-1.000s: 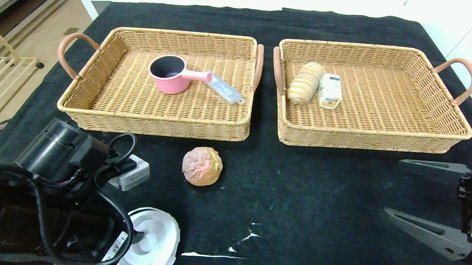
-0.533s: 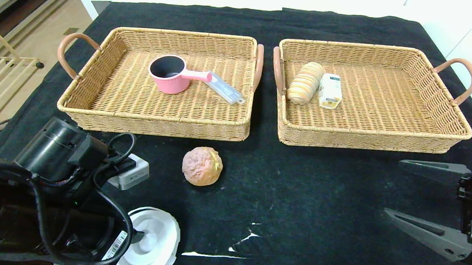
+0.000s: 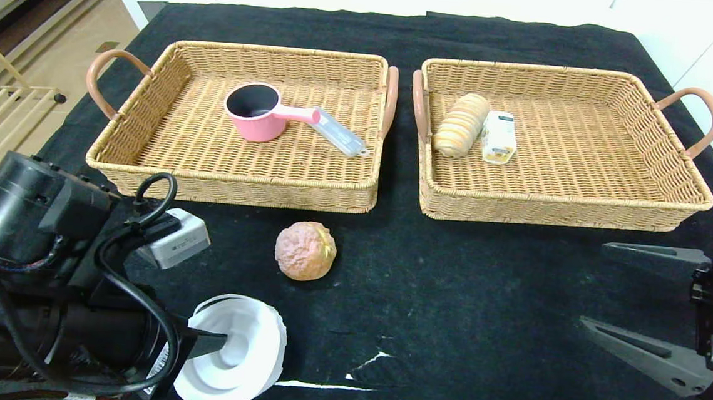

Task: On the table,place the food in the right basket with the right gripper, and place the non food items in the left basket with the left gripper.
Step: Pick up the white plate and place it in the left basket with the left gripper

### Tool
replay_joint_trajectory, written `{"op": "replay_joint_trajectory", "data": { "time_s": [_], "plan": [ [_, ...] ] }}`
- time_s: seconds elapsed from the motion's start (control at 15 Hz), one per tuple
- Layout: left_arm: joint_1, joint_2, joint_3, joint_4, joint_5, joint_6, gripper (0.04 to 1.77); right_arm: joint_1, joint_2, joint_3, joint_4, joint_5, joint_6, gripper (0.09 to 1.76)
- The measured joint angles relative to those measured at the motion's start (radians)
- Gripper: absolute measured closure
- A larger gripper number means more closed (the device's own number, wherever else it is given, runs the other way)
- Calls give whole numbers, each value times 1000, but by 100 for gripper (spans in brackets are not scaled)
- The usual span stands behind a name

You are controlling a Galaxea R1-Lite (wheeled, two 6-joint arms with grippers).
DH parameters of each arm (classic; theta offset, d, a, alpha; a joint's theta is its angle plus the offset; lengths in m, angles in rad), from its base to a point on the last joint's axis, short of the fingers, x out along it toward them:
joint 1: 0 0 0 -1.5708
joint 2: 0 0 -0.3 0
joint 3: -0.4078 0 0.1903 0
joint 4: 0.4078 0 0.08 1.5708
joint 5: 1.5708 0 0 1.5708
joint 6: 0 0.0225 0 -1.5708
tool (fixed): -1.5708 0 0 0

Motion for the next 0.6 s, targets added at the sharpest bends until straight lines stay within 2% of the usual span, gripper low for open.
{"op": "replay_joint_trajectory", "data": {
  "time_s": [0.2, 0.33, 0.6],
  "plan": [
    [32, -21, -17, -47, -28, -9, 136, -1, -4, 0, 0, 0, 0, 14],
    [46, -24, -49, -93, -27, -53, 136, -1, -5, 0, 0, 0, 0, 14],
    [94, -4, -188, -116, -21, -85, 136, -1, -7, 0, -1, 0, -1, 14]
  ]
}}
